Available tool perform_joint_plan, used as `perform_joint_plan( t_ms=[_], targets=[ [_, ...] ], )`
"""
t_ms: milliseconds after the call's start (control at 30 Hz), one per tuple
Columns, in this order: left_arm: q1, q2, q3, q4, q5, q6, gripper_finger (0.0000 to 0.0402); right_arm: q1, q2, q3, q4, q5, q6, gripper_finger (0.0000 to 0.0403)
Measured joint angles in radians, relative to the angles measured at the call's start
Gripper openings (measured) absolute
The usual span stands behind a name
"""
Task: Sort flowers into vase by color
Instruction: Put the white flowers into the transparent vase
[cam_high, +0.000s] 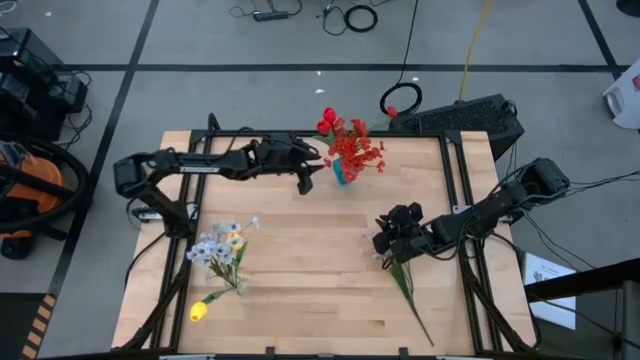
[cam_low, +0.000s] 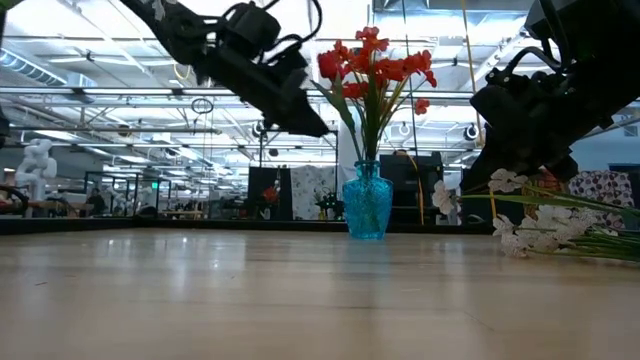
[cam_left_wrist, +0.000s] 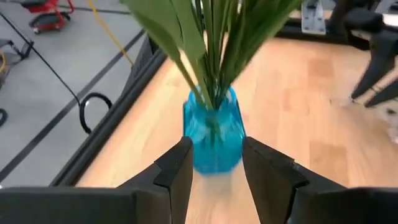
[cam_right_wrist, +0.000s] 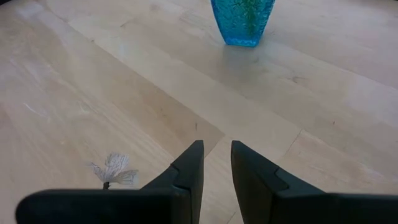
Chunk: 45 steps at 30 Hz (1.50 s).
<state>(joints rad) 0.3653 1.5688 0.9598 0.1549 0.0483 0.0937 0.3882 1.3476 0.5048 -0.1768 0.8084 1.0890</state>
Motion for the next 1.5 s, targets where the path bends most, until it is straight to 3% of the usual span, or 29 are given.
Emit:
perform_joint_plan(
  t_ms=[267,433,600,767,933,1133,1333,1500],
  targets=[
    [0.018,-0.205,-0.051,-0.176,0.008,0.027,0.0145,-0.001,0.000,0.000,0.024,-0.003,0.000,0.0073],
    [0.045,-0.366,-0.162,-0.191,0.061,0.025,0.0140,0.001,0.000,0.000,0.048,-0.005,-0.001,0.0073],
    [0.051,-0.540,-0.357,-0.111,0.225,-0.007,0.0085,0.002,0.000,0.000,0.050,-0.079,-0.001,0.0062],
    [0.051,-0.672,-0.563,0.041,0.227,-0.038,0.0011,0.002,0.000,0.000,0.079,-0.108,-0.001,0.0041],
    [0.039,-0.728,-0.759,0.248,0.219,-0.096,0.0006,0.002,0.000,0.000,0.138,-0.107,-0.034,0.0023],
    [-0.085,-0.730,-0.936,0.554,0.202,-0.160,0.0003,0.002,0.000,0.000,0.167,-0.107,-0.055,0.0013],
    [-0.153,-0.746,-0.953,0.494,0.090,-0.159,0.0003,0.002,0.000,0.000,0.167,-0.105,-0.054,0.0010],
    [-0.153,-0.807,-0.953,0.480,0.145,-0.159,0.0002,0.002,0.000,0.000,0.170,-0.134,-0.054,0.0010]
  ],
)
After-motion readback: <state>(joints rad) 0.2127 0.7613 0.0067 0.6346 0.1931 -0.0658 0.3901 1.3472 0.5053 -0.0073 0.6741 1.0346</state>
